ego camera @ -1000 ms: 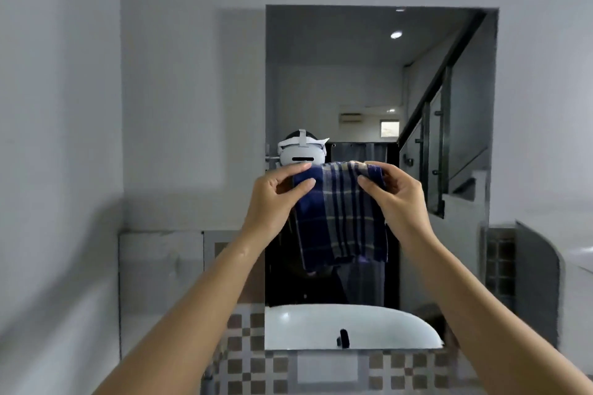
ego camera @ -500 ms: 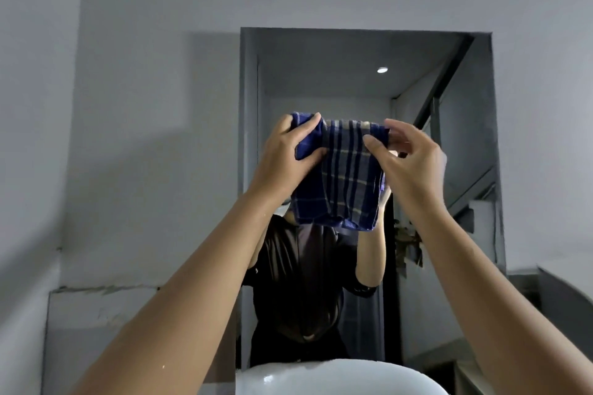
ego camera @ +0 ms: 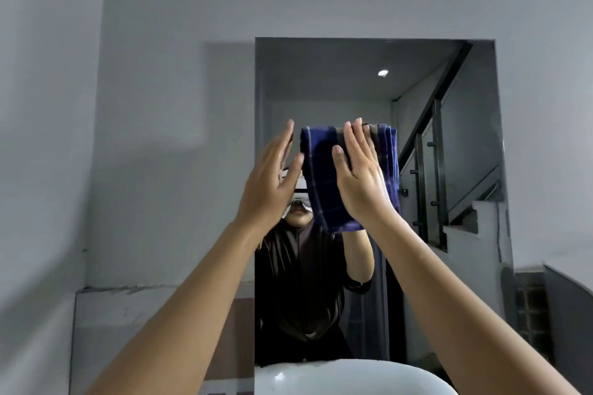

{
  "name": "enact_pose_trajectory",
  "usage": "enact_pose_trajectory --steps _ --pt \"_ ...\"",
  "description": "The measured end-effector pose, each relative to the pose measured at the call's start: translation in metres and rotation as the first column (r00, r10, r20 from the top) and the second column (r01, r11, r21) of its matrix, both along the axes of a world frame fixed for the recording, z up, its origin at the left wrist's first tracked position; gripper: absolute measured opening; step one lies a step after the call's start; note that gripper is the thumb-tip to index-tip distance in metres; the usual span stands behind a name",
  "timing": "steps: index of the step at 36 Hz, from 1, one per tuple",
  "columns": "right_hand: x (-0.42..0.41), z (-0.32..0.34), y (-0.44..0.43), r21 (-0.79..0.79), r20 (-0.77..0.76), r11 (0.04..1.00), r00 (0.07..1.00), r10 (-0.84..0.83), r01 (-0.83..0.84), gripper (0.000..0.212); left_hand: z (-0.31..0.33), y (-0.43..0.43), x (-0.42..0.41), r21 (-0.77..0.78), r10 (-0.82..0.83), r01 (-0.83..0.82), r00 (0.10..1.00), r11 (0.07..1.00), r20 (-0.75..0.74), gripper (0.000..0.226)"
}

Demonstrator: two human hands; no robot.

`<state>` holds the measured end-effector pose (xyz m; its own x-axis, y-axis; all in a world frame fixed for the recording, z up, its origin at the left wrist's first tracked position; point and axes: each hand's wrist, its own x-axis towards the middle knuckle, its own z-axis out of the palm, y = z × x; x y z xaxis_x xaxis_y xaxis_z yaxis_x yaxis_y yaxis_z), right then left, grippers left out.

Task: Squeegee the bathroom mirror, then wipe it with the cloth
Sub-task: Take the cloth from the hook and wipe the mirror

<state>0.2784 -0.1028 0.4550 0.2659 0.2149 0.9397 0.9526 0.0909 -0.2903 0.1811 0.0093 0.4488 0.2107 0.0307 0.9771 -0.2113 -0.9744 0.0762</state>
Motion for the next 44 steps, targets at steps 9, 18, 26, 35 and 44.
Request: enact_pose_trajectory --steps 9,18,26,35,44 --pt "0.015 0.053 0.018 -0.042 0.323 0.904 0.862 -0.391 0.426 0.062 -0.063 0.019 0.017 0.113 0.489 -0.486 0.872 0.867 -0.005 0.061" --pt "-0.033 0.12 0.068 -0.047 0.605 0.874 0.71 -0.361 0.484 0.062 -0.064 0.021 0.02 0.123 0.565 -0.561 0.825 0.818 0.005 0.062" --pt "0.01 0.151 0.029 -0.026 0.625 0.89 0.702 -0.34 0.454 0.063 -0.063 0.023 0.02 0.133 0.556 -0.553 0.831 0.822 0.017 0.066" --pt "0.12 0.082 -0.074 0.176 -0.206 0.792 0.809 -0.551 0.584 0.063 -0.012 0.028 0.01 0.232 0.505 -0.512 0.858 0.827 0.09 0.059" --pt "0.084 0.028 -0.026 0.254 -0.371 0.781 0.803 -0.466 0.57 0.062 0.08 0.026 0.011 0.125 0.552 -0.572 0.818 0.811 0.161 0.049"
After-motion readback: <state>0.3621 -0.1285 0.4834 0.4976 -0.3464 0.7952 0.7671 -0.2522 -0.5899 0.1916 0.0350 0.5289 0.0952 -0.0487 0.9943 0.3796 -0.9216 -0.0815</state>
